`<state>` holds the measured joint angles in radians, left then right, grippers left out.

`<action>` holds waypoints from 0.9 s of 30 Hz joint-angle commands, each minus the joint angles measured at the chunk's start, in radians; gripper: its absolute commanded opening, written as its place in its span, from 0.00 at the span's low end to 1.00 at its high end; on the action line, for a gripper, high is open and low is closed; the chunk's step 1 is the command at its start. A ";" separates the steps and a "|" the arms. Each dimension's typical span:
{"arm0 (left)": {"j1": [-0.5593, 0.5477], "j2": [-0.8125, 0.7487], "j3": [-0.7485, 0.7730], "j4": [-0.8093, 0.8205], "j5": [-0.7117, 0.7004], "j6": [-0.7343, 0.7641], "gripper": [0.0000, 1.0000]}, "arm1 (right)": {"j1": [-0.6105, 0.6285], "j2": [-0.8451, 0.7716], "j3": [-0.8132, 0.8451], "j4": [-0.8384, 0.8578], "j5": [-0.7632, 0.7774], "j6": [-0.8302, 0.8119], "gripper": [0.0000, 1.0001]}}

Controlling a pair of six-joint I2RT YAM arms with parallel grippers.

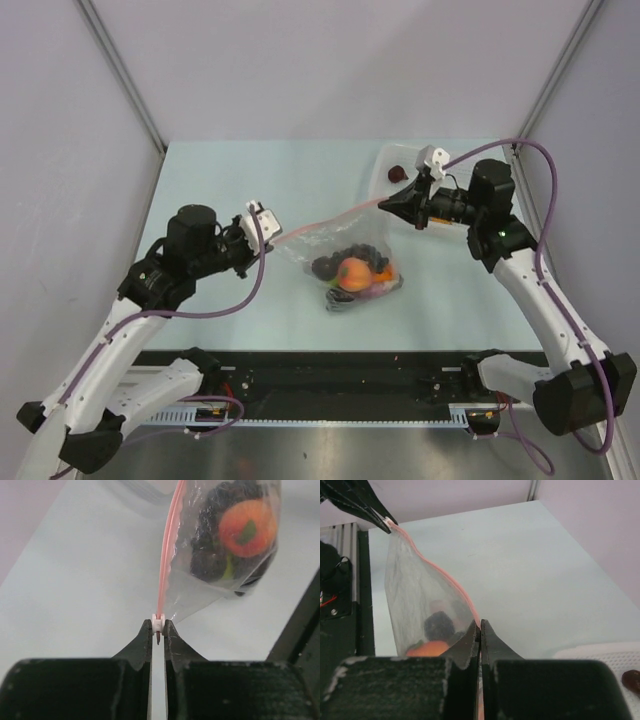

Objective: Place the food in the zip-top bag and seal the zipper
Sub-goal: Place the zipper food storage bag at the center of the board.

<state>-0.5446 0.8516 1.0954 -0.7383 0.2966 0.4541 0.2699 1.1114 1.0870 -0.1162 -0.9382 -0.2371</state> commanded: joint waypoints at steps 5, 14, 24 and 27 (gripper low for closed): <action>0.176 0.177 0.156 0.223 -0.185 -0.054 0.00 | 0.124 0.259 0.076 0.611 0.209 0.197 0.00; 0.264 0.302 0.336 0.301 -0.170 0.047 0.00 | 0.135 0.563 0.332 0.799 0.239 0.265 0.00; 0.129 0.250 -0.054 -0.015 0.133 0.382 0.00 | 0.150 0.670 0.288 0.046 -0.050 -0.185 0.00; 0.081 0.221 -0.159 0.008 0.133 0.350 0.00 | 0.141 0.639 0.197 -0.097 -0.051 -0.321 0.00</action>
<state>-0.4080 1.1084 1.0309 -0.6815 0.3527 0.7479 0.4110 1.7763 1.3651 0.0879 -0.9112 -0.2821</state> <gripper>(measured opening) 0.094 0.009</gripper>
